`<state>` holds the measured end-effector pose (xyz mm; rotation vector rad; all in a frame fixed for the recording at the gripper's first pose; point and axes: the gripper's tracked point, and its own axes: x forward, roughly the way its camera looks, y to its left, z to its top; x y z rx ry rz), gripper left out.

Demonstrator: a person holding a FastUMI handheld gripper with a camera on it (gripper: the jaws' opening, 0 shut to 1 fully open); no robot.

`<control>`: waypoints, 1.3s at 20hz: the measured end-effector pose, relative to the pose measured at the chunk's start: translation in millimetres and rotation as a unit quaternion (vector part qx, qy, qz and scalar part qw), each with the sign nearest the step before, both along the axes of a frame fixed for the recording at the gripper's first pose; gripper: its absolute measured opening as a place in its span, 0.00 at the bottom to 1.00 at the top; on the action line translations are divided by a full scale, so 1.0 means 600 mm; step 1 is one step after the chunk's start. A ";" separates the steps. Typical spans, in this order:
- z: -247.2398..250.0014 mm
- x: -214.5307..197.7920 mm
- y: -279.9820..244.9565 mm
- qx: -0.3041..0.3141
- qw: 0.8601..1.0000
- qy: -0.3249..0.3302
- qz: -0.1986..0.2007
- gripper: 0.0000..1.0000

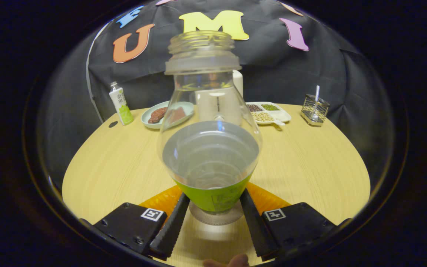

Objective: Take the bottle from table, then pour the juice into the cup, finally place the bottle on the coaster

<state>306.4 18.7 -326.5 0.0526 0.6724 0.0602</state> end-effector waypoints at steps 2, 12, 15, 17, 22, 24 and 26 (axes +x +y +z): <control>0.006 0.000 -0.001 -0.004 1.000 -0.005 0.001 0.84; 0.025 -0.017 0.006 -0.008 1.000 -0.011 0.015 0.89; 0.032 -0.024 0.000 -0.007 1.000 -0.012 0.015 0.91; 0.034 -0.036 -0.004 -0.004 1.000 -0.010 0.014 0.91; 0.059 -0.076 0.001 -0.003 1.000 -0.013 0.024 0.91; 0.082 -0.099 0.000 -0.005 0.999 -0.025 0.027 0.91; 0.108 -0.126 -0.001 -0.009 0.999 -0.041 0.028 0.91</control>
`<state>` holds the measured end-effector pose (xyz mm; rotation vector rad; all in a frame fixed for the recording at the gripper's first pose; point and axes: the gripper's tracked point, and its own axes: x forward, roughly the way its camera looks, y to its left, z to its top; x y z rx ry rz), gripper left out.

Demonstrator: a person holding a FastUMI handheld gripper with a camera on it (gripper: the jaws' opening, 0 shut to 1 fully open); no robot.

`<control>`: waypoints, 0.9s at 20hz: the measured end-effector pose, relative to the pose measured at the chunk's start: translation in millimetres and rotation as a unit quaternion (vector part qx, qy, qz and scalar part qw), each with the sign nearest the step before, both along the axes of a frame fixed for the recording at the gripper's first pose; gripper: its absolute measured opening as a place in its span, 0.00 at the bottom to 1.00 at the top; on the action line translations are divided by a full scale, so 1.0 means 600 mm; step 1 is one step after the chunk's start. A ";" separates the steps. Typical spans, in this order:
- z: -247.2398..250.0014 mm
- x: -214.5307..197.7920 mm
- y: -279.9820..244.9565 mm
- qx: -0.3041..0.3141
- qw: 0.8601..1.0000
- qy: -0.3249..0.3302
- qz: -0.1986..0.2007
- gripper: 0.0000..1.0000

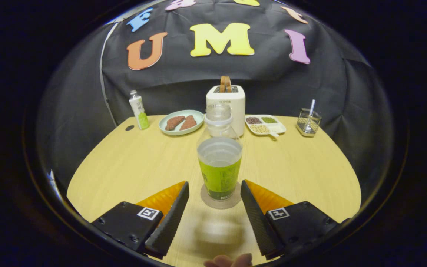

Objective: Take the bottle from table, then pour the juice into the cup, finally place the bottle on the coaster

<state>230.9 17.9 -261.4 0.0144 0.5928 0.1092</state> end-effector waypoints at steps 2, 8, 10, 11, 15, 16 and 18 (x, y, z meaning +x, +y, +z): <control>0.031 -0.030 0.007 0.004 1.000 -0.015 0.002 0.91; 0.120 -0.125 0.019 0.000 0.997 -0.071 -0.025 1.00; 0.142 -0.158 0.028 0.004 0.996 -0.080 -0.039 1.00; 0.156 -0.174 0.033 0.005 0.995 -0.085 -0.044 1.00; 0.227 -0.248 0.063 0.011 0.991 -0.124 -0.056 1.00; 0.244 -0.267 0.074 0.013 0.989 -0.134 -0.057 1.00; 0.273 -0.304 0.095 0.014 0.986 -0.155 -0.056 1.00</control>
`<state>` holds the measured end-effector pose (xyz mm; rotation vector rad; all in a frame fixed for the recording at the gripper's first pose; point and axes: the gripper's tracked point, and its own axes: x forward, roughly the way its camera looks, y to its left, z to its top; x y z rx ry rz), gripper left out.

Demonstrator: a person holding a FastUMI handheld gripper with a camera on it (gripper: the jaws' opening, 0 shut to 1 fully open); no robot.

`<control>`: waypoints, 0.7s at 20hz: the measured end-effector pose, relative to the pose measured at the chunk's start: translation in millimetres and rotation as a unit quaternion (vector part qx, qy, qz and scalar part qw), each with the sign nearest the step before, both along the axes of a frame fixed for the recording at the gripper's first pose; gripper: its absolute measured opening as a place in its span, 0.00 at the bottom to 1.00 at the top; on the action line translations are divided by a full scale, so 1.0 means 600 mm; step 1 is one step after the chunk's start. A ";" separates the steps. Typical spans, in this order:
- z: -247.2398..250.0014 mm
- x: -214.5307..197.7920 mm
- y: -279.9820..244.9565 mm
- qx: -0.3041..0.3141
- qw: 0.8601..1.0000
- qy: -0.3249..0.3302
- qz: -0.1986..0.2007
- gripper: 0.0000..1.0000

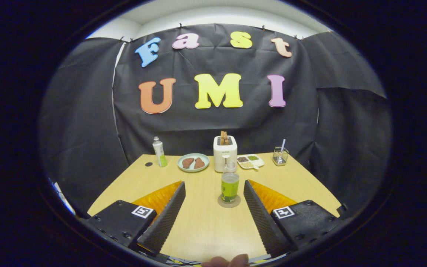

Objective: Take the bottle from table, then pour the juice into the cup, finally place the bottle on the coaster

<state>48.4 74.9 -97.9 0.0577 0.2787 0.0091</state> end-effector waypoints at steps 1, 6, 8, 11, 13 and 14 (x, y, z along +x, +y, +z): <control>0.011 -0.017 0.012 0.002 1.000 -0.008 0.002 1.00; 0.032 -0.083 0.051 -0.002 0.999 -0.036 -0.003 1.00; 0.038 -0.099 0.060 -0.008 0.999 -0.052 -0.006 1.00; 0.027 -0.114 0.069 -0.010 0.998 -0.054 -0.014 1.00; 0.027 -0.121 0.079 -0.001 0.998 -0.060 -0.016 1.00; 0.032 -0.122 0.082 0.007 0.997 -0.069 -0.018 1.00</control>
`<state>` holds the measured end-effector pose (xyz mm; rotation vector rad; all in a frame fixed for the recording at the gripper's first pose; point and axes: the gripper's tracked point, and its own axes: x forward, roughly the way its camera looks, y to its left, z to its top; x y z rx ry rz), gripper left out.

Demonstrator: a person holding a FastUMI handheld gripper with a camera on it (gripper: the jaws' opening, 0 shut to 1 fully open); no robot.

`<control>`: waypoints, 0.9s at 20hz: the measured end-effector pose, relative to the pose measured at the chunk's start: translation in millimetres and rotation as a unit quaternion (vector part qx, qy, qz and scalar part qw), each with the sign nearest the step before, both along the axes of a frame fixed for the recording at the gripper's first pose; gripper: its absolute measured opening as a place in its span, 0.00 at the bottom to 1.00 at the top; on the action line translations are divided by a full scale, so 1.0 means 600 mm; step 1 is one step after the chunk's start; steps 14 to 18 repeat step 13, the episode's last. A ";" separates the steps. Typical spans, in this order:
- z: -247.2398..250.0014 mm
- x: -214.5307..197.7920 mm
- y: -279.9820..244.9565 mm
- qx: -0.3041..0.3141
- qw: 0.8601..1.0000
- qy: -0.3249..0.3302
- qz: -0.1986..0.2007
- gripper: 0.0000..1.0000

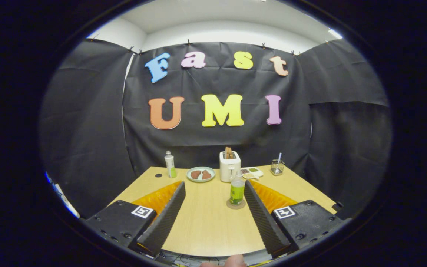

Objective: Take the bottle from table, then pour the juice into the cup, finally place the bottle on the coaster

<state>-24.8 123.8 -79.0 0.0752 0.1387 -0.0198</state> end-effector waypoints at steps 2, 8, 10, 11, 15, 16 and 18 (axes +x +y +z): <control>0.007 -0.004 0.002 0.003 1.000 -0.018 -0.005 1.00; 0.004 -0.016 0.006 -0.021 0.999 -0.027 -0.012 1.00; 0.003 -0.019 0.004 -0.023 0.999 -0.034 -0.014 1.00; 0.002 -0.022 0.002 -0.024 0.999 -0.036 -0.014 1.00; 0.003 -0.024 0.001 -0.021 0.999 -0.040 -0.015 1.00; 0.003 -0.024 0.001 -0.021 0.999 -0.040 -0.015 1.00; 0.003 -0.024 0.001 -0.021 0.999 -0.040 -0.015 1.00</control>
